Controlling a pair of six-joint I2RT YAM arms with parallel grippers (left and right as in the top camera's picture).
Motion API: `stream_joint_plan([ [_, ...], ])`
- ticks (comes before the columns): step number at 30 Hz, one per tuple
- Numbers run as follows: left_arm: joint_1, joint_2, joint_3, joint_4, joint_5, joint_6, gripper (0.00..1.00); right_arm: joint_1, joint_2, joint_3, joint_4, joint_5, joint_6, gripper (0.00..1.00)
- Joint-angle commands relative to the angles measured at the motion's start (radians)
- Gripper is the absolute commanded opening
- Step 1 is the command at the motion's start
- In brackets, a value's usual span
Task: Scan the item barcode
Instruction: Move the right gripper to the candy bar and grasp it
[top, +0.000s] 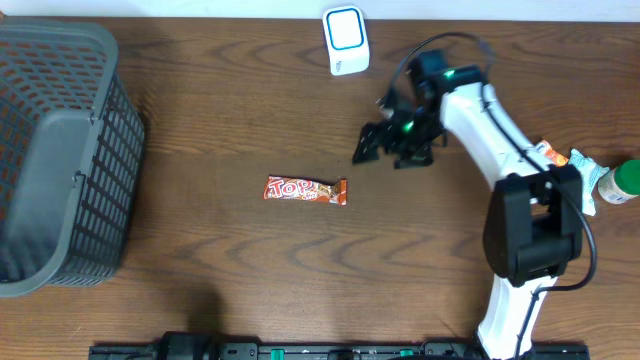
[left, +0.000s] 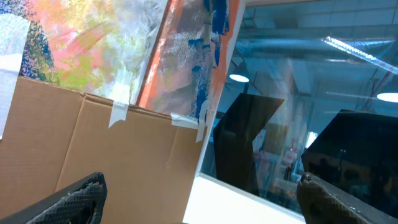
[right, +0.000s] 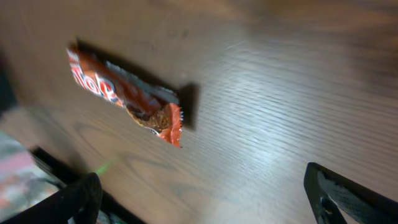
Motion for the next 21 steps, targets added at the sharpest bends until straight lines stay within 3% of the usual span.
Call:
stream_joint_plan([
  [1,0.005,-0.005,-0.001,0.003,-0.009,-0.005,0.98,0.069,-0.006,-0.056,0.037,0.008,-0.132,0.99],
  [9,0.005,-0.005,-0.001,0.004,-0.009,-0.005,0.98,0.177,-0.006,-0.137,0.172,0.017,-0.034,0.99],
  [21,0.005,-0.005,-0.001,0.004,-0.009,-0.005,0.98,0.203,0.000,-0.156,0.256,-0.035,0.126,0.99],
])
